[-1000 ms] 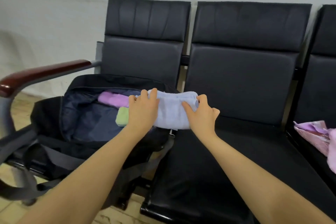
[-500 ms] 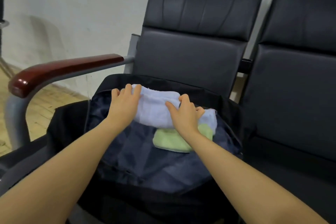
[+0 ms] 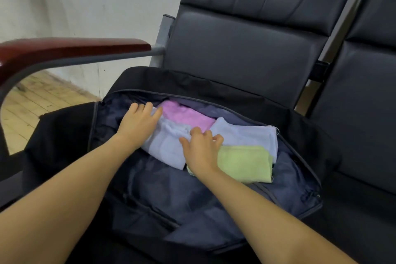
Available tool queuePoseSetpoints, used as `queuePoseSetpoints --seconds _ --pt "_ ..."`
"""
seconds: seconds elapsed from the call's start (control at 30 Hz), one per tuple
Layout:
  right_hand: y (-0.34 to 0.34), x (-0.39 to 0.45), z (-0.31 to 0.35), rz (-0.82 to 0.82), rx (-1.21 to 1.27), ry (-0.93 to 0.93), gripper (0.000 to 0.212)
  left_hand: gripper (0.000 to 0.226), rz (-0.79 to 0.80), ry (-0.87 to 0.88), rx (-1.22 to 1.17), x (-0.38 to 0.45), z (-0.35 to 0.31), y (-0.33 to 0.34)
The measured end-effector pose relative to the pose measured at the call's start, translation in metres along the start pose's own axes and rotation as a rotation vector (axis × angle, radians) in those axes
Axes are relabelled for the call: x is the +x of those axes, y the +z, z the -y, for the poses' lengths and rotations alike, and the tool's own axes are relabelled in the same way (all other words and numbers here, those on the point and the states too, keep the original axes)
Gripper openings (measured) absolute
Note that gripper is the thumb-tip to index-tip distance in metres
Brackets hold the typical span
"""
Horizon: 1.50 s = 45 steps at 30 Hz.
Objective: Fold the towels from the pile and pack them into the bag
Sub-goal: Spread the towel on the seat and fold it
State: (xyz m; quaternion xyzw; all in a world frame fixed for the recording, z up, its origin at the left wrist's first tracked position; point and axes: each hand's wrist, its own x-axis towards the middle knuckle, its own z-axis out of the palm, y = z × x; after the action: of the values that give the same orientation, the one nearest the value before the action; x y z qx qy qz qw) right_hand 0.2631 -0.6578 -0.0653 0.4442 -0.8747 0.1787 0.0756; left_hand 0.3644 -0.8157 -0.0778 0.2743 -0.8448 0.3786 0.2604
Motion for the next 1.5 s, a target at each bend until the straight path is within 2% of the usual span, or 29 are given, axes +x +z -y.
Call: queuePoseSetpoints --seconds 0.1,0.17,0.23,0.3,0.33,0.43,0.63,0.73,0.83,0.97,1.07,1.17,1.33,1.5 --pt "0.0 0.0 -0.004 -0.049 -0.088 0.07 0.035 0.033 -0.061 -0.019 -0.029 -0.002 -0.008 -0.008" --pt "-0.003 0.0 -0.008 -0.108 -0.067 0.027 0.044 0.012 -0.031 0.02 -0.127 -0.006 -0.02 -0.018" --pt "-0.007 0.001 -0.012 -0.082 -0.055 -0.158 0.045 0.02 0.14 -0.042 -0.282 -0.015 -0.033 -0.024" --pt "-0.009 0.001 -0.017 0.053 -0.104 -0.326 0.044 0.049 0.36 -0.17 -0.452 -0.024 -0.041 -0.027" --pt "-0.009 0.001 -0.02 0.147 -0.137 -0.353 0.047 0.055 0.473 -0.215 -0.486 -0.027 -0.044 -0.024" --pt "-0.002 0.004 -0.027 0.332 -0.259 -0.323 0.056 0.062 0.676 -0.223 -0.501 -0.026 -0.039 -0.026" --pt "-0.007 0.008 -0.026 0.422 -0.314 -0.251 0.055 0.061 0.846 -0.142 -0.449 -0.01 -0.027 -0.033" --pt "-0.025 0.0 -0.029 0.428 -0.267 -0.22 0.055 0.056 0.732 -0.133 -0.389 -0.007 -0.022 -0.059" --pt "-0.056 -0.021 -0.043 0.36 -0.185 -0.214 0.056 0.053 0.571 -0.12 -0.417 -0.003 -0.03 -0.099" --pt "-0.104 -0.067 -0.078 0.227 -0.138 -0.255 0.056 0.039 0.275 -0.051 -0.539 0.003 -0.054 -0.168" --pt "-0.135 -0.107 -0.111 0.114 -0.127 -0.248 0.052 0.038 0.216 -0.021 -0.565 0.003 -0.079 -0.217" --pt "-0.173 -0.155 -0.155 0.016 -0.045 -0.16 0.046 0.037 0.178 0.037 -0.627 0.004 -0.121 -0.275" --pt "-0.231 -0.233 -0.246 -0.045 -0.006 -0.024 0.043 0.039 0.205 0.116 -0.799 0.009 -0.209 -0.363" --pt "-0.284 -0.313 -0.342 -0.104 -0.029 0.156 0.04 0.041 0.158 0.235 -0.923 0.017 -0.317 -0.434"
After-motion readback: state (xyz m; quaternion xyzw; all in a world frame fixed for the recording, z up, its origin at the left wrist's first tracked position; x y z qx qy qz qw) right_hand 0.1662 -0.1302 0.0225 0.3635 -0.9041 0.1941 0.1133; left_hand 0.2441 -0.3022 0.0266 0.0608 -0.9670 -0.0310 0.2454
